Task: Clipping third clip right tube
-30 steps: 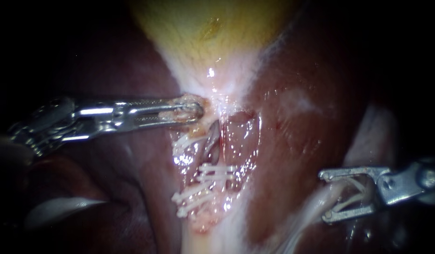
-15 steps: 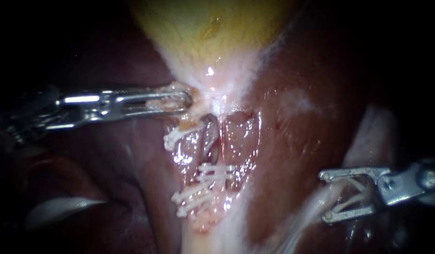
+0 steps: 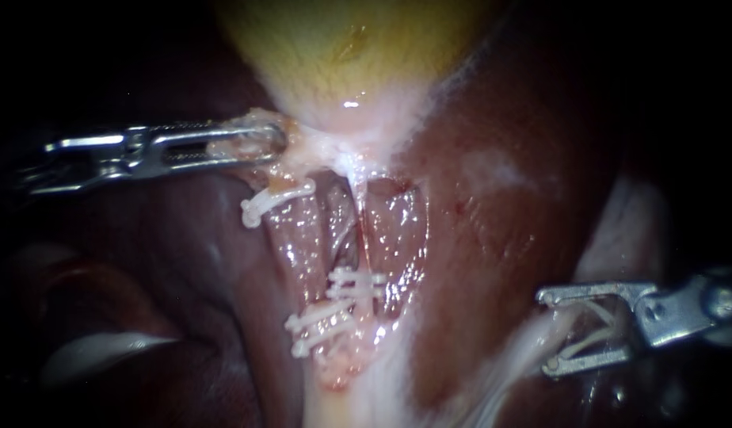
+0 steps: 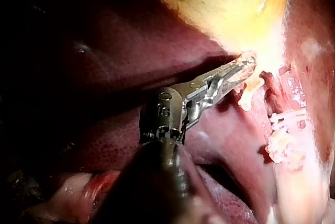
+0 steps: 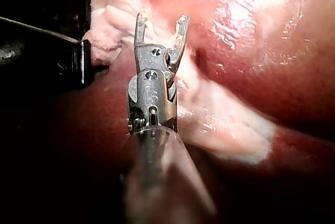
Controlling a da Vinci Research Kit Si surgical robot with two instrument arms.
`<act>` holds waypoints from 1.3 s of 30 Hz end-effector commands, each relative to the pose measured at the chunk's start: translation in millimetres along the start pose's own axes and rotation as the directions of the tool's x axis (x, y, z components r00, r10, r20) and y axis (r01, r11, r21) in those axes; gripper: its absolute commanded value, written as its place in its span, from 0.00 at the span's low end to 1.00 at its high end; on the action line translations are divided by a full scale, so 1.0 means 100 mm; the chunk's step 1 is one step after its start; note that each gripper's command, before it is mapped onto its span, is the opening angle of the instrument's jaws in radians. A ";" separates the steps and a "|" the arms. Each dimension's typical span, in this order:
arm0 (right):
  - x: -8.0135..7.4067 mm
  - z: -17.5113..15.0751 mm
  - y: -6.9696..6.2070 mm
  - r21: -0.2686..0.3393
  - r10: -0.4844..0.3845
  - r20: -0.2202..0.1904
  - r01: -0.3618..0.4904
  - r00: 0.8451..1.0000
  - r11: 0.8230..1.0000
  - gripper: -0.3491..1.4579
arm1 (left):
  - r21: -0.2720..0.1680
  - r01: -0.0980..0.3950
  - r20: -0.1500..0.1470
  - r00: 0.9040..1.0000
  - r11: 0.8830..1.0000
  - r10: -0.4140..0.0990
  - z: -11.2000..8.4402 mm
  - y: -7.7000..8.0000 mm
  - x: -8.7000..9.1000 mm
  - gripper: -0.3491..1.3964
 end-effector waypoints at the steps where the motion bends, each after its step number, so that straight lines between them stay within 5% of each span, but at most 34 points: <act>1: 0.001 0.001 0.000 -0.001 0.001 0.001 -0.001 1.000 1.000 0.47 | 0.000 0.000 0.000 1.000 1.000 0.000 0.000 -0.001 0.000 0.00; 9: 0.009 0.015 0.003 -0.010 0.000 0.002 0.000 1.000 1.000 0.47 | -0.002 0.000 0.000 1.000 1.000 0.000 -0.002 -0.004 0.000 0.00; 18: 0.020 0.040 0.018 -0.032 0.154 -0.022 -0.154 0.988 0.987 0.47 | -0.004 0.001 0.001 1.000 1.000 -0.001 -0.004 -0.008 0.000 0.00; 32: 0.027 0.089 0.065 -0.049 0.389 -0.082 -0.394 0.918 0.918 0.47 | -0.007 0.002 0.001 1.000 1.000 -0.002 -0.004 -0.013 -0.001 0.00; 39: 0.025 0.112 0.099 -0.068 0.452 -0.101 -0.460 0.886 0.885 0.47 | -0.009 0.002 0.002 1.000 1.000 -0.002 -0.003 -0.016 -0.001 0.00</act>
